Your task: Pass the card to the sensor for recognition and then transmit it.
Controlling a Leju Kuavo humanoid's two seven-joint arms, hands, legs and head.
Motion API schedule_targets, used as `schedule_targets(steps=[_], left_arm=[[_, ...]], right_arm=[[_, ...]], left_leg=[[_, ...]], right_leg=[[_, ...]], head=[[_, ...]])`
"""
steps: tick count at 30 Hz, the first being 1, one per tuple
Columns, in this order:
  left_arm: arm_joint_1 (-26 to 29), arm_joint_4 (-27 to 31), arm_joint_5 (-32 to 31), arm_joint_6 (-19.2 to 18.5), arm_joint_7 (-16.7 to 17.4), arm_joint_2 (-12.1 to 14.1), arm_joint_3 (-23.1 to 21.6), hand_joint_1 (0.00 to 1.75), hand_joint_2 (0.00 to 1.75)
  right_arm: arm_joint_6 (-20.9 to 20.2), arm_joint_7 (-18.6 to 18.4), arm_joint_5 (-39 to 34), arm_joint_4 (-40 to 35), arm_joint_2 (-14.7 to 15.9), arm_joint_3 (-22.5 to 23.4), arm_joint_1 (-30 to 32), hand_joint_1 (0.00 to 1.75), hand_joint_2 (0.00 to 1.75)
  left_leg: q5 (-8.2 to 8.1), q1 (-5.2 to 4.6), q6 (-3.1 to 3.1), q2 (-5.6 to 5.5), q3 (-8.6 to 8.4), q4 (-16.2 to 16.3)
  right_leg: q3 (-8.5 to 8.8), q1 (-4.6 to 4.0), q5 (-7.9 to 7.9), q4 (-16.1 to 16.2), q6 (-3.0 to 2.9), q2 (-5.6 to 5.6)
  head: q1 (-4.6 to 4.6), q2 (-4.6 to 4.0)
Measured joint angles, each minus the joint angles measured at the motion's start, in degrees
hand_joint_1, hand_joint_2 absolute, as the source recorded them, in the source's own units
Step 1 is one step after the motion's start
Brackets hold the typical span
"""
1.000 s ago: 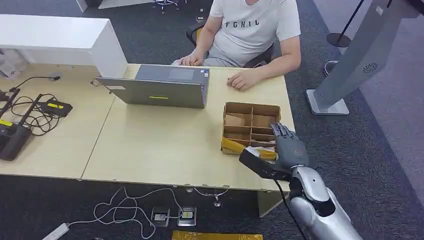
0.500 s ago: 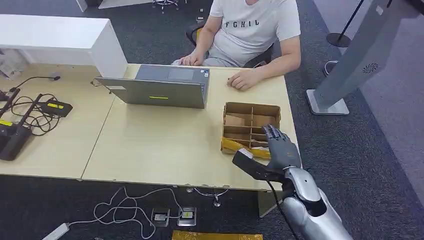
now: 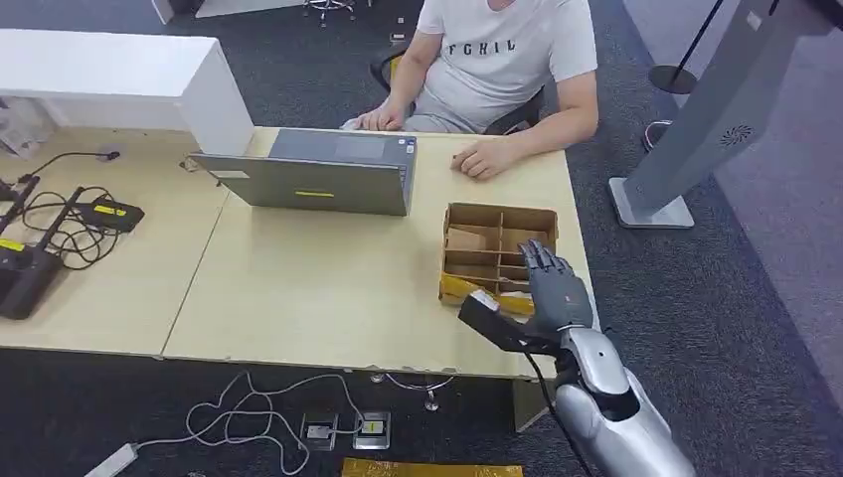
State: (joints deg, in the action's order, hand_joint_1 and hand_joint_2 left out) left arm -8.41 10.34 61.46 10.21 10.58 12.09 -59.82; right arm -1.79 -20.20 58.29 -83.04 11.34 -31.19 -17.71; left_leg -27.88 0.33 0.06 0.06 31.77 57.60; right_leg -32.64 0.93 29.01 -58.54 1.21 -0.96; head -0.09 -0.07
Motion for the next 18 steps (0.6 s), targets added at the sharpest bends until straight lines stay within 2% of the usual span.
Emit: schedule_targets(steps=[18], left_arm=[[0.01,0.00,0.00,-0.15,0.00,0.09,-0.83,0.00,0.00]], right_arm=[[1.14,0.85,1.81,5.31,-1.35,0.04,-0.82,0.00,1.75]], left_leg=[[0.00,0.00,0.00,0.00,0.00,0.00]], right_leg=[[0.00,0.00,0.00,0.00,0.00,0.00]], head=[[-0.02,0.00]])
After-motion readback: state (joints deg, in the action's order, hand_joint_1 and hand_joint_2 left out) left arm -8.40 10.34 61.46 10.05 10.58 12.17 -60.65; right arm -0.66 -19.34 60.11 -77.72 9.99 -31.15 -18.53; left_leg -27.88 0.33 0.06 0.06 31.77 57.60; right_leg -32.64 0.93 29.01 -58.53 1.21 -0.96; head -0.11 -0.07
